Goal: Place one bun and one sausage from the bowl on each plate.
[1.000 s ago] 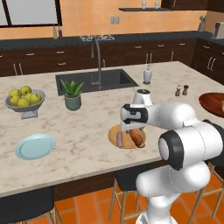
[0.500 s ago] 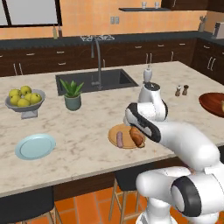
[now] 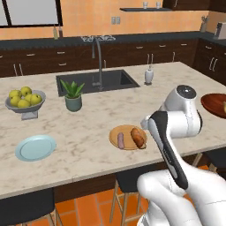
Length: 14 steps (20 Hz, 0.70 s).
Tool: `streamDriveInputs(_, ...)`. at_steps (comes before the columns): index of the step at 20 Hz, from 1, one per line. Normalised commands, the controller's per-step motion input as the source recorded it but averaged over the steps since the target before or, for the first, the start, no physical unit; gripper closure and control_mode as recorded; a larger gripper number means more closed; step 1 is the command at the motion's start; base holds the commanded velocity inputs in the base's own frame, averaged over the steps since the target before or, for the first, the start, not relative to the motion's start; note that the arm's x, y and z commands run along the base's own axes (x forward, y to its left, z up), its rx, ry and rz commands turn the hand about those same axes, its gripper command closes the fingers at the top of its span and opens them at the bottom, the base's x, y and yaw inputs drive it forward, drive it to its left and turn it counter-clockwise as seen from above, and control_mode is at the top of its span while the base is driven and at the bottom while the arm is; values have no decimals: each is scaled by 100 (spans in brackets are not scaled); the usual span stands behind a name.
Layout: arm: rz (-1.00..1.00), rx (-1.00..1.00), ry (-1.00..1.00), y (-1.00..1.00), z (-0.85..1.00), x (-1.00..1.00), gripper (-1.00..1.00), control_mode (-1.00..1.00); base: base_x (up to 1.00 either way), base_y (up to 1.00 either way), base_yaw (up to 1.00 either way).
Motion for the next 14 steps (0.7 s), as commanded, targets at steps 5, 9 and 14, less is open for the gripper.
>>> streamDriveInputs(5,0,0,4,1,-7,-49,-100,-100,0,0,0)
streamDriveInputs(9,0,0,0,0,0,0,-100,-100,0,0,0)
streamDriveInputs(14,0,0,0,-2,0,0,-100,100,1,-61,0)
